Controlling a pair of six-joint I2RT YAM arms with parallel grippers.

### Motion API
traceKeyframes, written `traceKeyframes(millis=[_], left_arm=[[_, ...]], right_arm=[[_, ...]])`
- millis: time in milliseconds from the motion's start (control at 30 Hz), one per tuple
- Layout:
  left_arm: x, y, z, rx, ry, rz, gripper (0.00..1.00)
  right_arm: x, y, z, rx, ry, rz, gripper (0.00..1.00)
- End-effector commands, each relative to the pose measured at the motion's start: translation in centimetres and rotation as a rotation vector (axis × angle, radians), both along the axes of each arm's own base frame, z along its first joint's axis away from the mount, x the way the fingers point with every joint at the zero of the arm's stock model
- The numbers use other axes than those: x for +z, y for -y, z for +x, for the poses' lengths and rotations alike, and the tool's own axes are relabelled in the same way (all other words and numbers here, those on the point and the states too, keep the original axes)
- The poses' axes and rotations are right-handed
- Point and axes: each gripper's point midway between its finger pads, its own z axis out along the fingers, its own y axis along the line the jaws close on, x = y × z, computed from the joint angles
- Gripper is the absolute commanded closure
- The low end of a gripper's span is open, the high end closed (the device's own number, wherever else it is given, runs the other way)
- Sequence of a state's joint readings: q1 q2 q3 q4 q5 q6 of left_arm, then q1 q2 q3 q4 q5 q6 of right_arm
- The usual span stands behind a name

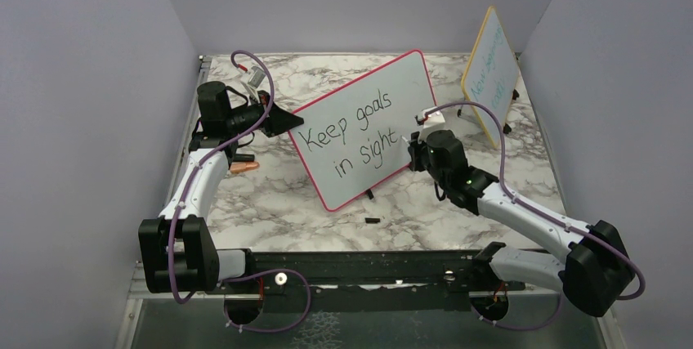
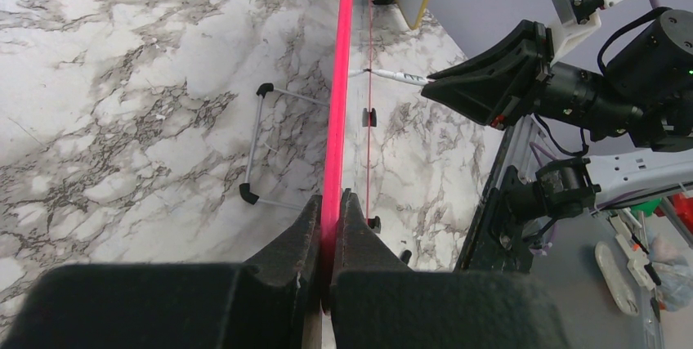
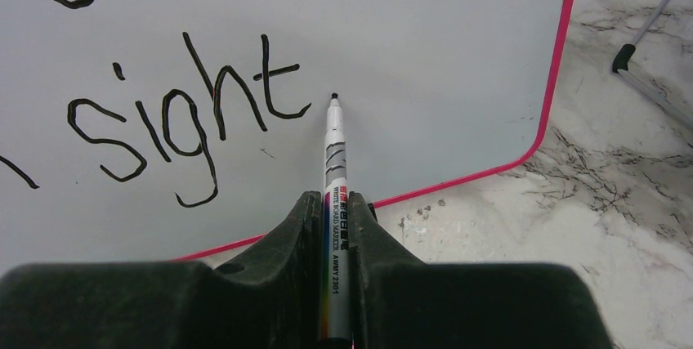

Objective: Write a sentence on the whiteboard

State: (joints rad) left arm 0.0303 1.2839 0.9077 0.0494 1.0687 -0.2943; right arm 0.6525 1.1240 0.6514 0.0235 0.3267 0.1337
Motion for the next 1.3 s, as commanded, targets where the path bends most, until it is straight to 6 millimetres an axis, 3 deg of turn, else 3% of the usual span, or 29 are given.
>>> traceKeyframes(millis=[0,233,700,867,1033,1267], left_arm=[[-3.4,-0.5,0.6,0.055,-0.062,0.074,1.00],[-3.1,-0.7,0.7,0.072,-0.056,0.081,0.98],[0.3,-1.8,1.2,0.204,-0.029,0.094,0.33],[2.1,-3.5,1.5,0.340,-0.019,0.132,0.02],[4.5,-4.0,0.5,0.419,0.019,0.100,0.01],[8.1,-2.2,-2.9,0.382,0.144,0.110,0.01]], right_arm=[[0.3,-0.3,0.2,0.006,0.014,0.034,1.00],[2.2,0.7,-0.7,-0.009,0.047,0.058,0.99],[6.6,2.8,-2.7,-0.042,0.119,0.106,1.00],[8.0,3.3,-3.2,-0.044,0.138,0.117,1.00],[9.2,3.7,-3.8,-0.046,0.154,0.125,1.00],[10.7,4.4,-4.6,-0.044,0.168,0.130,1.00]])
